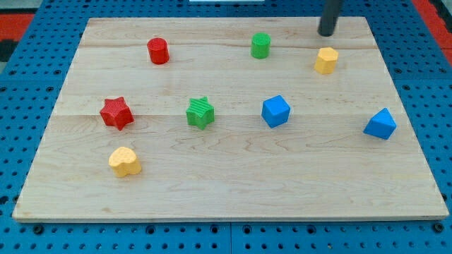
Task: Move green circle in between hexagon and red circle
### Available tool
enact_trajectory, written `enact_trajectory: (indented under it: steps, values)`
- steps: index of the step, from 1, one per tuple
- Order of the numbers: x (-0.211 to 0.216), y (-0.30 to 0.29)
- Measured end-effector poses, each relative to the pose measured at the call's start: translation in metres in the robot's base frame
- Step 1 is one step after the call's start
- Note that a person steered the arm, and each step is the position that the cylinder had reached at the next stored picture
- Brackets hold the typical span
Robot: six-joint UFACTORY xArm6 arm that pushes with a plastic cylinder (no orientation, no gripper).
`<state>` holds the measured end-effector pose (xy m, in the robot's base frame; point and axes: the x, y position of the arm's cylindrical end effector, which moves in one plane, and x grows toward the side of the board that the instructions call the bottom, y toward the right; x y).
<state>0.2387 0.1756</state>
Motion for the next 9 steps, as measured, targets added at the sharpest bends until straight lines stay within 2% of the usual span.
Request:
enact_trajectory:
  steps: [2,3,4,5,6,7,8,9]
  values:
    - [0.004,-0.005]
    - [0.019,-0.04]
    - [0.017,-0.042]
    - [0.02,-0.09]
    - [0.003,-0.126]
    - [0.047,-0.128]
    - [0.064,-0.151]
    - [0.069,-0.124]
